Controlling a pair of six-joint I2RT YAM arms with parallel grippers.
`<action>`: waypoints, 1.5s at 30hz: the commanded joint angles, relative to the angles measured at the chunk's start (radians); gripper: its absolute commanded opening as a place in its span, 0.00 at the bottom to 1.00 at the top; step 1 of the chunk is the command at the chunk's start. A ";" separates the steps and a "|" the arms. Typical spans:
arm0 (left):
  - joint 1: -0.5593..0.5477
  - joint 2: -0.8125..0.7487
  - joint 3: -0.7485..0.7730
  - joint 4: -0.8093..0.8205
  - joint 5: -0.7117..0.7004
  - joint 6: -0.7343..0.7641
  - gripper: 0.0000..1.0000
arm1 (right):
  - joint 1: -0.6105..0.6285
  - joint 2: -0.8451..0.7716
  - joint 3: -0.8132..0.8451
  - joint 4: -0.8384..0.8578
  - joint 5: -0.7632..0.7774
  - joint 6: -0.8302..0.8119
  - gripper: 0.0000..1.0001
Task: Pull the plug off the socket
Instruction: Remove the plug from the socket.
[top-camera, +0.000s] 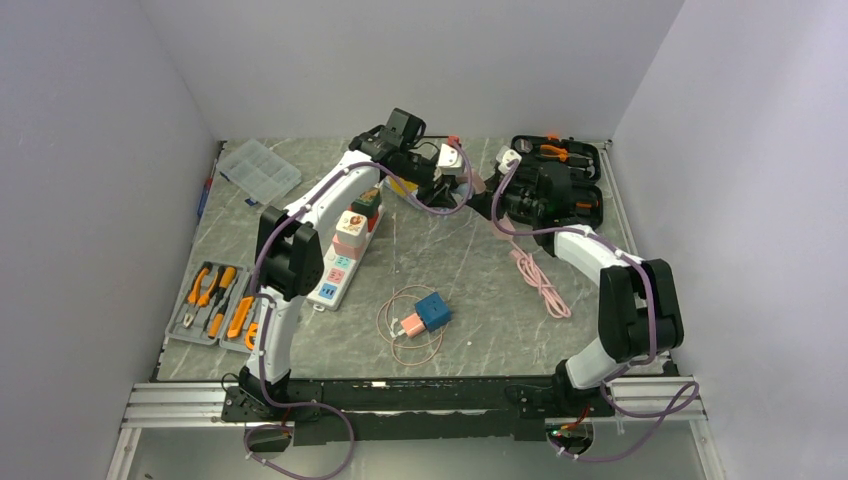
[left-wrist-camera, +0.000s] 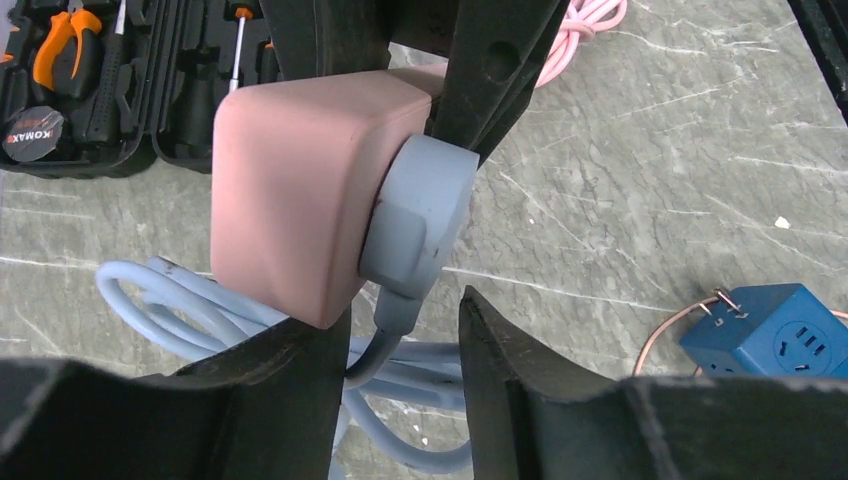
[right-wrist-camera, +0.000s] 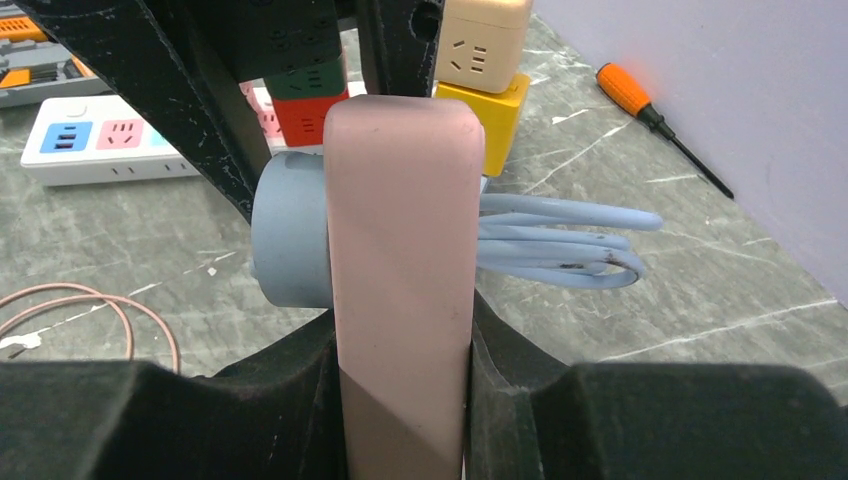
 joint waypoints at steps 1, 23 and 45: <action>-0.002 -0.008 0.014 -0.018 0.046 0.033 0.46 | -0.003 -0.009 0.044 0.147 -0.015 -0.041 0.00; 0.002 -0.030 0.032 -0.321 0.052 0.341 0.00 | -0.015 0.074 0.093 0.161 0.043 -0.052 0.00; -0.019 -0.090 -0.037 -0.592 0.009 0.665 0.00 | -0.038 0.162 0.126 0.188 0.438 -0.097 0.00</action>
